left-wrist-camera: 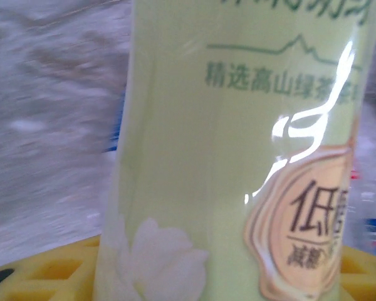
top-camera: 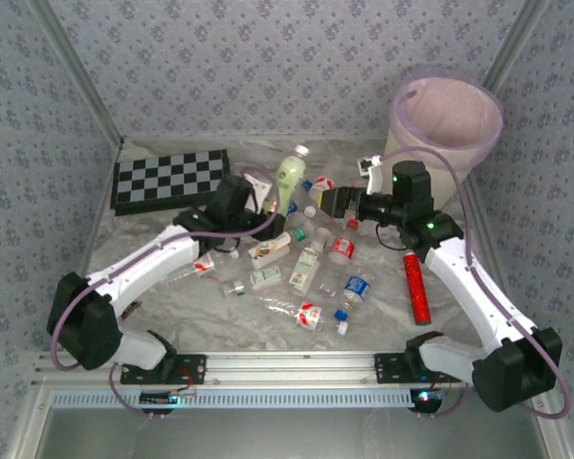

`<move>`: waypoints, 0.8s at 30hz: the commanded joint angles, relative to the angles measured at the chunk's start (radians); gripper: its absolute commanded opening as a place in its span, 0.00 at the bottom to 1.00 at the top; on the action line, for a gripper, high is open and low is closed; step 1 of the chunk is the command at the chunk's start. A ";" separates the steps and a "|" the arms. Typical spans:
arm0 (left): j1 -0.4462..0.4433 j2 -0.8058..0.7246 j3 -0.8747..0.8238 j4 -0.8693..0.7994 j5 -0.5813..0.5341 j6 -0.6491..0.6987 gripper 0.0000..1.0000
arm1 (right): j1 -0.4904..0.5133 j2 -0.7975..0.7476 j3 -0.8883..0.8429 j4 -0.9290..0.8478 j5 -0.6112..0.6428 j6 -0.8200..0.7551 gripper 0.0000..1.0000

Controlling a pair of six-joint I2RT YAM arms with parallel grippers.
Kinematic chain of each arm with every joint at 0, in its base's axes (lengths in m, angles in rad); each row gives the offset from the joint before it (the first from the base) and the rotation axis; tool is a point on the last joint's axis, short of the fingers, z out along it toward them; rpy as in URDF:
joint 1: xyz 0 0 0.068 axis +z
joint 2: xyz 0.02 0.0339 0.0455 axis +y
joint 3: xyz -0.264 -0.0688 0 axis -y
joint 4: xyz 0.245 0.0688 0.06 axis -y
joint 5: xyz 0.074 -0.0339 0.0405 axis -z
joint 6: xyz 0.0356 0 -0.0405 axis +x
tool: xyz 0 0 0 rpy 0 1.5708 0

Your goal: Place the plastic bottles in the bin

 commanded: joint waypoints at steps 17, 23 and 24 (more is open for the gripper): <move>-0.196 0.071 0.039 0.114 0.023 -0.023 0.54 | -0.031 0.093 0.073 0.000 0.053 0.020 0.80; -0.197 0.073 0.053 0.104 0.004 -0.023 0.59 | -0.041 0.077 0.085 -0.036 0.060 -0.007 0.53; -0.196 0.073 0.054 0.109 0.005 -0.023 0.61 | -0.044 0.077 0.092 -0.046 0.062 -0.014 0.54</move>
